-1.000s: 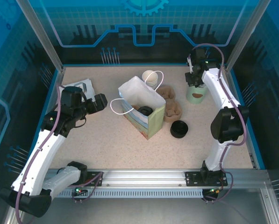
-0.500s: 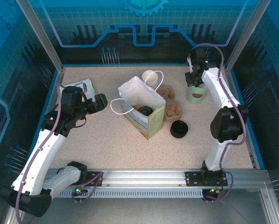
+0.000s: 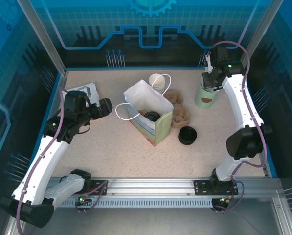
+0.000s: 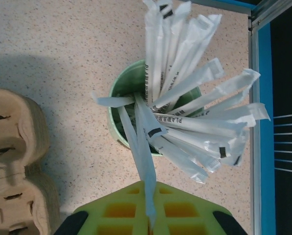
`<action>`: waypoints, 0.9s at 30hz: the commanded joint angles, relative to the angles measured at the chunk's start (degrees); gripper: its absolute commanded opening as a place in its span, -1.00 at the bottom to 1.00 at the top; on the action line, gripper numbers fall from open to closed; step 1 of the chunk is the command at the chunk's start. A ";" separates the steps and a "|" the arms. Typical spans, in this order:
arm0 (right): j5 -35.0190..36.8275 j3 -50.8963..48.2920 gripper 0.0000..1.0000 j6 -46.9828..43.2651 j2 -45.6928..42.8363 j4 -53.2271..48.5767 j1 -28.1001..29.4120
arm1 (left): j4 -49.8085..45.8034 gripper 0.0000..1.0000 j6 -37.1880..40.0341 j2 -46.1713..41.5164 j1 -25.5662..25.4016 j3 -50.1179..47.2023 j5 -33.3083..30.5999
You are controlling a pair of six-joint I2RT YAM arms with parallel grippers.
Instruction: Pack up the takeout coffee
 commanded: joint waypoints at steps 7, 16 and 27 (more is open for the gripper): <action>-2.06 -1.66 -0.67 -0.28 -3.17 -1.17 -2.67 | 0.06 0.97 -0.79 -0.58 0.49 -0.36 -0.16; 3.54 -2.23 -0.58 1.59 -2.37 -4.00 -5.72 | -0.06 0.97 -0.63 -0.62 0.53 -0.31 -0.42; -11.39 -2.34 0.01 0.45 -1.03 -1.02 -6.07 | -0.33 0.98 -0.31 -0.90 0.49 -0.27 -0.68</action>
